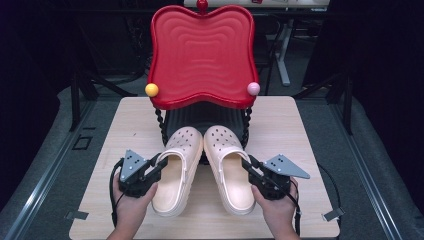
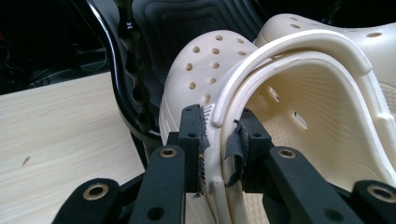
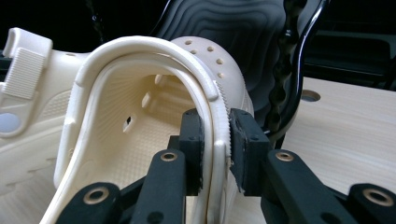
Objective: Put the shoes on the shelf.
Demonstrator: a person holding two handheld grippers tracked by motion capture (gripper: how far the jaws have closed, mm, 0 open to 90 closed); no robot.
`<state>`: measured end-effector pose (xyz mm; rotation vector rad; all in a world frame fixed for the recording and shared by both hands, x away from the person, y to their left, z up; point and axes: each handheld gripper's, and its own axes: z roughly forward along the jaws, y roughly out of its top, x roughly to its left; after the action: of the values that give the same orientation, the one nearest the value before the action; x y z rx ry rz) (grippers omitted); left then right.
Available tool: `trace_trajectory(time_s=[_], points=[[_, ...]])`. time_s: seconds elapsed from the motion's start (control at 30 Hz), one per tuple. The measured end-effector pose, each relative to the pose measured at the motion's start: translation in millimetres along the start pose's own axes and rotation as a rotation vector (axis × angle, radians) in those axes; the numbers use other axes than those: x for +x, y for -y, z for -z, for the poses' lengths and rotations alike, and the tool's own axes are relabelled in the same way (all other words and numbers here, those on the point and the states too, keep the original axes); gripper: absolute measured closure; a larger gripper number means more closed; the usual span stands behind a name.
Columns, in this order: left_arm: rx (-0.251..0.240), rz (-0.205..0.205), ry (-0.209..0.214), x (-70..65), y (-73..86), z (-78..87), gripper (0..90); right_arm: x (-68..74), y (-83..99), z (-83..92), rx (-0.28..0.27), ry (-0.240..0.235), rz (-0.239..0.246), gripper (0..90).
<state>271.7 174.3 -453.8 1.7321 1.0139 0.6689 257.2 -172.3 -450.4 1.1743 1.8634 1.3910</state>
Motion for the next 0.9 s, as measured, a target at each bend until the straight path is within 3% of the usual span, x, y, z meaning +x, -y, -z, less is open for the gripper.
trace_trajectory(time_s=[0.27, 0.6, 0.9], points=[[-0.01, -0.025, -0.035, 0.2, -11.7, -22.2, 75.6, 0.9, -5.6, -17.7, -0.013, 0.025, 0.012, 75.2], [-0.026, -0.016, -0.059, 3.9, -20.5, -52.1, 75.5, -6.0, -12.4, -45.0, -0.034, 0.066, -0.018, 74.9], [-0.038, -0.044, -0.089, 3.3, -23.8, -66.0, 75.1, -8.7, -13.7, -61.3, -0.027, 0.105, -0.012, 74.5]])
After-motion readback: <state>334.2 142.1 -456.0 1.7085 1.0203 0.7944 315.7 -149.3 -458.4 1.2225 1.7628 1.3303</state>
